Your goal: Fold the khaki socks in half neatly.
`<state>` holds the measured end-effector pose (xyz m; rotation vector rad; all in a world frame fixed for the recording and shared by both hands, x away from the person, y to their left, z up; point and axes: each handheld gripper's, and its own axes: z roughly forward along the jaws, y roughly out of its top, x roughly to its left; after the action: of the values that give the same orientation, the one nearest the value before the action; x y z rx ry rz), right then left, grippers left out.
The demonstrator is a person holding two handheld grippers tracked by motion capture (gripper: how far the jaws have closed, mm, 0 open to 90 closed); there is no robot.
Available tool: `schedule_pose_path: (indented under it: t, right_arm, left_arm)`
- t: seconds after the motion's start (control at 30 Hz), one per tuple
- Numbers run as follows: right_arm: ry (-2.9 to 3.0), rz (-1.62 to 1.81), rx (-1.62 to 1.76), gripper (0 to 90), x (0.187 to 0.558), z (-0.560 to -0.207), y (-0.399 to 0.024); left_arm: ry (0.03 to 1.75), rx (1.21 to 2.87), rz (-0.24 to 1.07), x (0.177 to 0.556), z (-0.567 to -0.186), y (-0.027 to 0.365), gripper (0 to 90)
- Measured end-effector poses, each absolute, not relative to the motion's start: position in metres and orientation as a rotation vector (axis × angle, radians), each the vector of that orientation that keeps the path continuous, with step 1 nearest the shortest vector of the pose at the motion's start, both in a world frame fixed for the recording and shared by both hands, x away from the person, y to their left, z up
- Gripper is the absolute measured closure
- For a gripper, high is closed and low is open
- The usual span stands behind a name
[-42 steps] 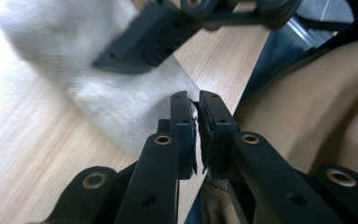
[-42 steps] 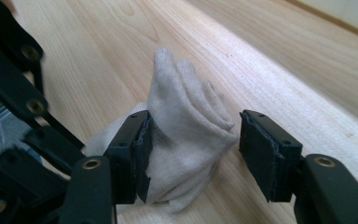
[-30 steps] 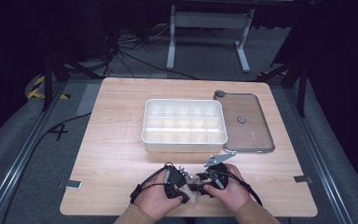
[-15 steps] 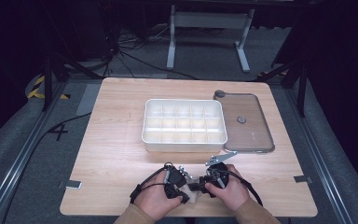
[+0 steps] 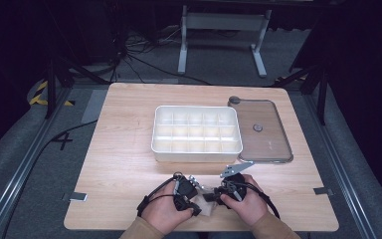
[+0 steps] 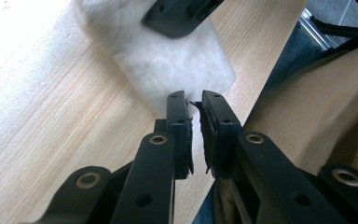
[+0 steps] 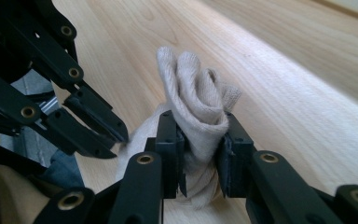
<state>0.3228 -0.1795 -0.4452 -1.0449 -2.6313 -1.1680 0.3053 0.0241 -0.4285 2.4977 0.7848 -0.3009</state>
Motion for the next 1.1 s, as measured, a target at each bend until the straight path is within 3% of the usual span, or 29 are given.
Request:
schedule_pose_path:
  t: [1.1]
  right_arm:
    - [-2.653, -1.286, -1.132, 73.6, 0.324, -0.406, -0.220]
  left_arm:
    - [0.893, 2.445, -0.208, 0.322, -0.399, 0.064, 78.8]
